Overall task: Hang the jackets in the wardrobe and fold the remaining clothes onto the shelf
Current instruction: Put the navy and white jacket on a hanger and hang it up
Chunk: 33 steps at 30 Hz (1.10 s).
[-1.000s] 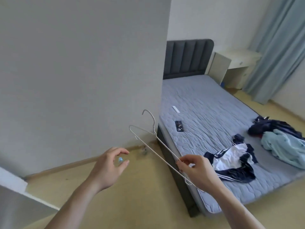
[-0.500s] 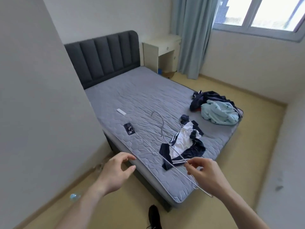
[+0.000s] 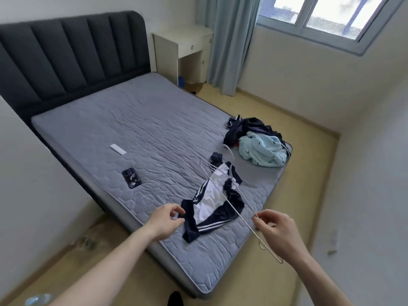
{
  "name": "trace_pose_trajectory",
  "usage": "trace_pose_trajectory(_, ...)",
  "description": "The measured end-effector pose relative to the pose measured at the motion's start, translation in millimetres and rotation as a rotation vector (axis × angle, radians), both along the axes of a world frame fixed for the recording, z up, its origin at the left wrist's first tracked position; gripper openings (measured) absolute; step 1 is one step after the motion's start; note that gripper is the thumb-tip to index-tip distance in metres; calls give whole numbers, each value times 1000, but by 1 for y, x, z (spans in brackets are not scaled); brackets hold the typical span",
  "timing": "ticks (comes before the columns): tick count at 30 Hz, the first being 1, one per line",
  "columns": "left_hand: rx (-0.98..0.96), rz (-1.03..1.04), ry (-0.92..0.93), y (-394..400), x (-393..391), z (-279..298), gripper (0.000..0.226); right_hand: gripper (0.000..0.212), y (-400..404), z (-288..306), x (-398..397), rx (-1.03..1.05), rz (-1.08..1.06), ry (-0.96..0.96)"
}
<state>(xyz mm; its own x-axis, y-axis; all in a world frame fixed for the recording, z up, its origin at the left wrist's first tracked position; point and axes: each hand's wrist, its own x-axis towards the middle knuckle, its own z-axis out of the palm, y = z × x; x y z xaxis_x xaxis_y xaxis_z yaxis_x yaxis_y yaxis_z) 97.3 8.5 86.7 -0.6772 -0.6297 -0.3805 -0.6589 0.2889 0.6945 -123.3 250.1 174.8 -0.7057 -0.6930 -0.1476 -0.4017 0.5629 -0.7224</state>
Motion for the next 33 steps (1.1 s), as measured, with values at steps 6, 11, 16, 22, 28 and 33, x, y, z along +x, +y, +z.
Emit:
trace_pose_trajectory(6, 98, 38, -86, -27, -51, -41, 15, 15, -44, -28, -53, 93, -16, -41)
trace_pose_trajectory(11, 198, 195, -181, -46, -76, -84, 13, 15, -91, -70, -101, 182, 19, -97)
trace_pose_trajectory(16, 310, 356, -329, -55, -99, -143, 9, 16, -141, -131, -159, 295, 112, -138)
trace_pose_trajectory(22, 336, 388, -439, -68, -153, -242, 8, 26, -199, -234, -226, 400, 194, -103)
trace_pose_trajectory(28, 427, 473, -454, -70, -200, -372, 12, 32, -235, -353, -263, 415, 225, -75)
trace_pose_trajectory(33, 532, 572, -468, -73, -217, -460, 30, 31, -242, -429, -274, 416, 256, -73)
